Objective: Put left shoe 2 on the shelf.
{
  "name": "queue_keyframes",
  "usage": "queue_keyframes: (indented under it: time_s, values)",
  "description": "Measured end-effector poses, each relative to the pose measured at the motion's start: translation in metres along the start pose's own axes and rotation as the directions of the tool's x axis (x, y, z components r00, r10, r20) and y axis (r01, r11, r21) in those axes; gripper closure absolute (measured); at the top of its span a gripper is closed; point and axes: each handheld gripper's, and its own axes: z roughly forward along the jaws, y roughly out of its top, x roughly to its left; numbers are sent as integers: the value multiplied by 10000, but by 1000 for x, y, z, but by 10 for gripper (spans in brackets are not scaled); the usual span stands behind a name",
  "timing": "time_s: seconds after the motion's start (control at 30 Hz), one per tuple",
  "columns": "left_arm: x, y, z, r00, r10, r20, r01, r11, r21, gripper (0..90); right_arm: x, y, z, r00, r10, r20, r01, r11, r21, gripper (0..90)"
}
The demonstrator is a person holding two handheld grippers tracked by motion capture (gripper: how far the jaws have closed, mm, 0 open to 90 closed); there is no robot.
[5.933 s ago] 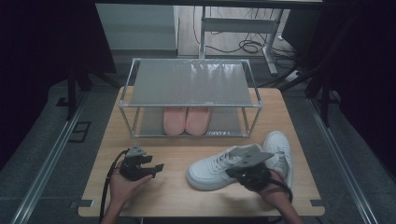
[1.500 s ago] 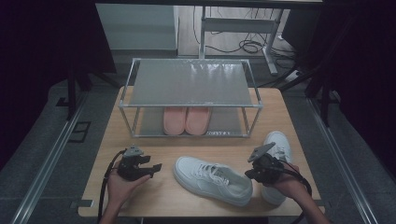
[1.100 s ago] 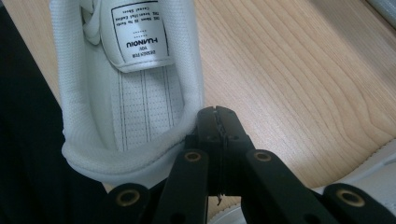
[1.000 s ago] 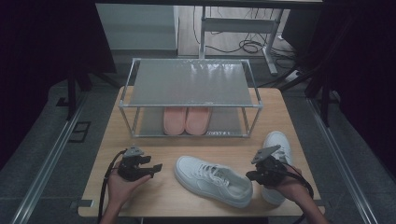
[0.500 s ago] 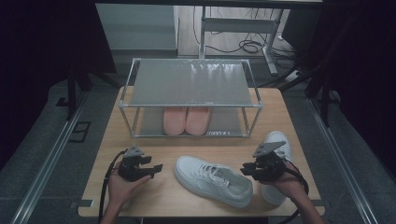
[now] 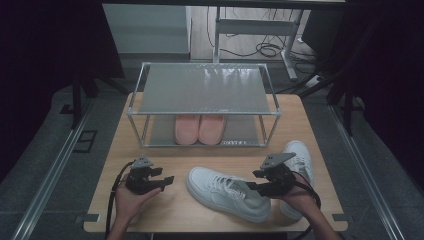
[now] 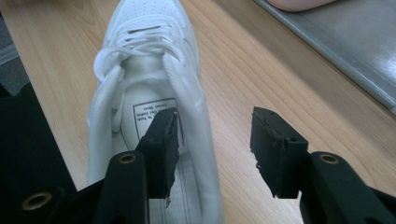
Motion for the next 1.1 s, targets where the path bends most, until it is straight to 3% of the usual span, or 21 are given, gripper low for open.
queue_keyframes:
  time_s: [0.2, 0.57, 0.87, 0.97, 1.0, 1.1]
  values:
    - [0, 0, -1, 10000, -3, 35, 3, 10000, -31, 379, 8, 2, 13, 9999, -137, -43, 138, 9996, 244, 506]
    - [1, -1, 0, 10000, -16, 54, 16, 10000, 48, 378, 8, 11, 33, 9999, -150, -59, 153, 9989, 443, 531]
    - [2, -1, 2, 9999, -135, -31, 136, 9998, 176, 379, 4, 10, 50, 10000, -17, 24, 15, 9970, 768, 619]
    - [2, -1, 1, 9998, -192, -20, 193, 9997, 153, 380, 4, 11, 54, 10000, -50, 64, 44, 9961, 879, 683]
    - [3, -1, 1, 9998, -222, -16, 222, 9997, 143, 380, 4, 12, 54, 9999, -15, -163, 31, 9954, 958, 744]
    - [4, -1, 1, 9997, -263, -14, 263, 9996, 137, 382, 4, 12, 54, 9998, -46, -180, 63, 9953, 965, 765]
